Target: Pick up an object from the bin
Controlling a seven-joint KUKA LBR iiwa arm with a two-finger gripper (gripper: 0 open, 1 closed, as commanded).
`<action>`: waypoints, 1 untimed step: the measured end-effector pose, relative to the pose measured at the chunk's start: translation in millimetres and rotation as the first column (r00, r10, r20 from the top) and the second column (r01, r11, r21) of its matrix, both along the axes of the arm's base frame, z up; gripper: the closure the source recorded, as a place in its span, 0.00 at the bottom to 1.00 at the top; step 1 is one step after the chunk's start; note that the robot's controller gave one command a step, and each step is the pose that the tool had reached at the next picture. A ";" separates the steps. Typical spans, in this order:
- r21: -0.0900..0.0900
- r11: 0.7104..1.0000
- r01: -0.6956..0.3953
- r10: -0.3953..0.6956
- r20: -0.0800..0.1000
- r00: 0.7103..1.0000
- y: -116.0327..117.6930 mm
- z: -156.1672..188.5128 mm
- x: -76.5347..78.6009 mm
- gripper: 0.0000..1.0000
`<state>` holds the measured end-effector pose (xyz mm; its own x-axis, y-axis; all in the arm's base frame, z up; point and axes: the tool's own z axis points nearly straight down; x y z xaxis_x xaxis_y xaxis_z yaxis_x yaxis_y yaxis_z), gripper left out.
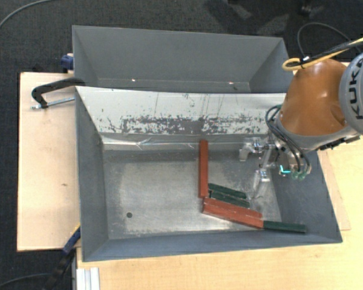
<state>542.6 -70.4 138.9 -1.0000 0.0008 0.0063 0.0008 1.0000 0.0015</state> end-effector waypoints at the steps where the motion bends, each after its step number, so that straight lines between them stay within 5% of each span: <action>1: 0.001 0.999 -0.037 0.037 -0.001 0.999 30.5 -72.2 -12.0 0.00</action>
Offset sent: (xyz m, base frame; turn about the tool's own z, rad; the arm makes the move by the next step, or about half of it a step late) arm -0.0107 0.0280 -0.0689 -0.0346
